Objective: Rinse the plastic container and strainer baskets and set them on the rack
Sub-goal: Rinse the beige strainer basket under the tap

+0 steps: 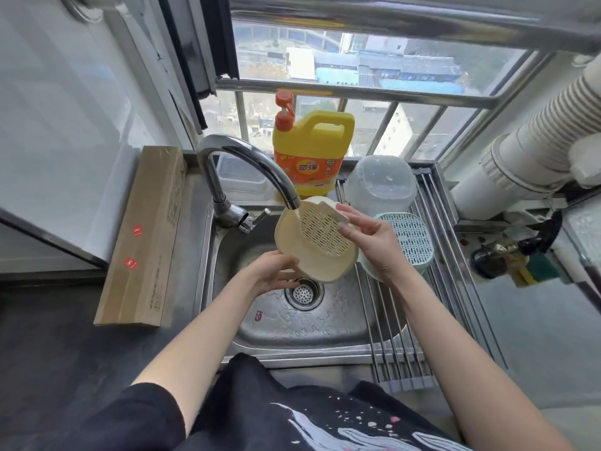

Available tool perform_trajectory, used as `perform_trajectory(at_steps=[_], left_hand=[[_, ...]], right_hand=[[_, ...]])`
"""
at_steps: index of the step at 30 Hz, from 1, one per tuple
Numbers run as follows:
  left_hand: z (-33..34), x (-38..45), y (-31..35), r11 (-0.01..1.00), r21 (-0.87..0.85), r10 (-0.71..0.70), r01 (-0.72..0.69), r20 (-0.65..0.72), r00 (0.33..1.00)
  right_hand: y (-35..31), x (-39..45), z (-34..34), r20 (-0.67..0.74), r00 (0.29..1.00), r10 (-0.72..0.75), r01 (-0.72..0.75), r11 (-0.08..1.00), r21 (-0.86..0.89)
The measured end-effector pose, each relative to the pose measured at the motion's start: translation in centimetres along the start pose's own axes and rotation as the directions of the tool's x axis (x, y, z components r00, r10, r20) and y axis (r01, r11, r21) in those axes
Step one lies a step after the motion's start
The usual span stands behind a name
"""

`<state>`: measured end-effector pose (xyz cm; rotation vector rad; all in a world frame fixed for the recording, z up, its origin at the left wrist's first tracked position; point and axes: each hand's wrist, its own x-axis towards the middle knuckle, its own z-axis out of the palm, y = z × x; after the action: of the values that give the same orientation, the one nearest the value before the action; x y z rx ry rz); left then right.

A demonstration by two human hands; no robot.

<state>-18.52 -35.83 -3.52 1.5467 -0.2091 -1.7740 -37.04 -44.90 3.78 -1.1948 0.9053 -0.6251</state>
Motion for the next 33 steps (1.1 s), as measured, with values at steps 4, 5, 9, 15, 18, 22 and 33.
perform_trajectory(at_steps=[4,5,9,15,18,22,33], left_hand=[[-0.3,-0.1,-0.1,0.999,0.035,-0.034,0.035,-0.016,0.999],[-0.3,-0.2,-0.1,0.998,0.048,-0.033,0.034,-0.029,0.999],[-0.8,-0.4,0.2,0.996,0.083,-0.037,0.040,-0.045,0.998],[-1.6,-1.7,1.3,0.990,0.057,-0.130,0.126,0.090,0.987],[-1.6,-1.9,1.2,0.985,0.057,-0.173,0.165,0.175,0.969],[-1.2,-2.1,0.9,0.974,0.089,-0.227,0.210,0.278,0.933],[-2.7,-2.8,2.2,0.962,0.200,-0.226,0.189,0.181,0.957]], right_hand=[[-0.9,1.3,1.1,-0.150,0.984,-0.093,0.020,0.903,-0.429],[-1.0,1.6,1.4,-0.144,0.985,-0.095,0.009,0.862,-0.507],[-1.1,2.7,1.9,-0.170,0.985,-0.027,-0.095,0.739,-0.667],[-0.5,2.5,1.2,-0.205,0.961,0.185,-0.276,0.681,-0.678],[-1.0,2.3,1.1,-0.189,0.948,0.254,-0.313,0.654,-0.689],[-1.8,1.8,0.4,-0.135,0.900,0.414,-0.400,0.661,-0.635],[0.0,1.9,1.0,0.061,0.895,0.441,-0.335,0.757,-0.560]])
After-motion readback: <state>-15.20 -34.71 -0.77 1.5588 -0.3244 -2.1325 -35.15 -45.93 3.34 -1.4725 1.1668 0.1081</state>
